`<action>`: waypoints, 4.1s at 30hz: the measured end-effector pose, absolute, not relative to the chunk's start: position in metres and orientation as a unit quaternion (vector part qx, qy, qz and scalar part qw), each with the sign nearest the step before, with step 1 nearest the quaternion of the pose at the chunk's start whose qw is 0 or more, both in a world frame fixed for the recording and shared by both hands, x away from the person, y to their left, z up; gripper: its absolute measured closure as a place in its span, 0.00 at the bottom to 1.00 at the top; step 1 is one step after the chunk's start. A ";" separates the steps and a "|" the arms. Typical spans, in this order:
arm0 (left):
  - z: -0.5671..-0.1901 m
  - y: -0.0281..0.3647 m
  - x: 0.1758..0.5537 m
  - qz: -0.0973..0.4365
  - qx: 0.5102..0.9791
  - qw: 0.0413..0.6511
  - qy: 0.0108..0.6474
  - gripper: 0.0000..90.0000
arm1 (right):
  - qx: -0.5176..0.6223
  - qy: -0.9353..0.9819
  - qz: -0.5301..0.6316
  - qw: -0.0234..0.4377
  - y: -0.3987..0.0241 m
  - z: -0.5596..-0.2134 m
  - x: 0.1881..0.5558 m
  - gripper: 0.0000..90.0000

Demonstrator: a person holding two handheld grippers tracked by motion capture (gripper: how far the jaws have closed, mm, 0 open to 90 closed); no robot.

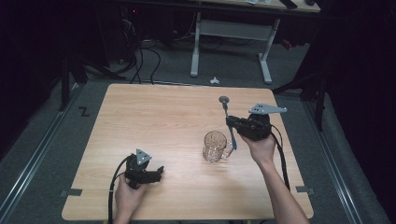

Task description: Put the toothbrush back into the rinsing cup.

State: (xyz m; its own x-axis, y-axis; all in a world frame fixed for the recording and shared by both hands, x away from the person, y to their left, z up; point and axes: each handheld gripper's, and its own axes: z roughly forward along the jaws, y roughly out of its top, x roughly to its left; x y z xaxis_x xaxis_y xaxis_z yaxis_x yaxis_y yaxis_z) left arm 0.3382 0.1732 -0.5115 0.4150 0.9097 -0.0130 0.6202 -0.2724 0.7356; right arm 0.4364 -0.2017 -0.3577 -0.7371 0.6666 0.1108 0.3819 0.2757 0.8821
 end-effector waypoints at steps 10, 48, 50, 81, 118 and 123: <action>-0.512 0.173 0.338 0.213 0.769 0.341 0.498 0.17 | 0.341 0.782 0.504 0.139 -0.197 -0.359 0.445 0.89; -0.511 0.173 0.338 0.212 0.769 0.341 0.497 0.17 | 0.338 0.791 0.487 0.154 -0.196 -0.362 0.444 0.89; -0.512 0.173 0.338 0.212 0.769 0.341 0.497 0.17 | 0.338 0.791 0.486 0.154 -0.197 -0.363 0.443 0.89; -0.512 0.173 0.338 0.212 0.769 0.341 0.497 0.17 | 0.339 0.796 0.477 0.154 -0.208 -0.370 0.431 0.89; -0.511 0.173 0.338 0.213 0.769 0.340 0.497 0.17 | 0.349 0.799 0.467 0.149 -0.220 -0.388 0.419 0.89; -0.511 0.173 0.338 0.213 0.769 0.340 0.497 0.17 | 0.344 0.804 0.460 0.152 -0.216 -0.390 0.418 0.89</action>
